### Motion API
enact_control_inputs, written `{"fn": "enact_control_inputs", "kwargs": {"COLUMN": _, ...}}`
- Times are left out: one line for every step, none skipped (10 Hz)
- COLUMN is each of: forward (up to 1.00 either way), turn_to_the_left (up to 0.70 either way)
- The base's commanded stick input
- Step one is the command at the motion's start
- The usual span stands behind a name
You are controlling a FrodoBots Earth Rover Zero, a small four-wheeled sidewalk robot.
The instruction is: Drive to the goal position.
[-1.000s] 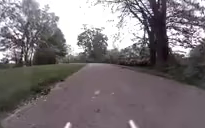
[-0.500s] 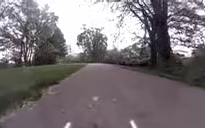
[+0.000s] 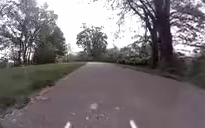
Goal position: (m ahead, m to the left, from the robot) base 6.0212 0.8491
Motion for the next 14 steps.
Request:
{"fn": "enact_control_inputs", "kwargs": {"forward": 0.70, "turn_to_the_left": 0.00}}
{"fn": "enact_control_inputs", "kwargs": {"forward": 0.70, "turn_to_the_left": 0.00}}
{"fn": "enact_control_inputs", "kwargs": {"forward": 0.70, "turn_to_the_left": 0.00}}
{"fn": "enact_control_inputs", "kwargs": {"forward": 0.70, "turn_to_the_left": 0.00}}
{"fn": "enact_control_inputs", "kwargs": {"forward": 0.70, "turn_to_the_left": 0.00}}
{"fn": "enact_control_inputs", "kwargs": {"forward": 0.70, "turn_to_the_left": 0.00}}
{"fn": "enact_control_inputs", "kwargs": {"forward": 0.70, "turn_to_the_left": 0.00}}
{"fn": "enact_control_inputs", "kwargs": {"forward": 0.70, "turn_to_the_left": 0.00}}
{"fn": "enact_control_inputs", "kwargs": {"forward": 0.70, "turn_to_the_left": 0.00}}
{"fn": "enact_control_inputs", "kwargs": {"forward": 0.70, "turn_to_the_left": 0.00}}
{"fn": "enact_control_inputs", "kwargs": {"forward": 0.70, "turn_to_the_left": 0.00}}
{"fn": "enact_control_inputs", "kwargs": {"forward": 0.70, "turn_to_the_left": 0.00}}
{"fn": "enact_control_inputs", "kwargs": {"forward": 0.70, "turn_to_the_left": 0.00}}
{"fn": "enact_control_inputs", "kwargs": {"forward": 0.70, "turn_to_the_left": 0.00}}
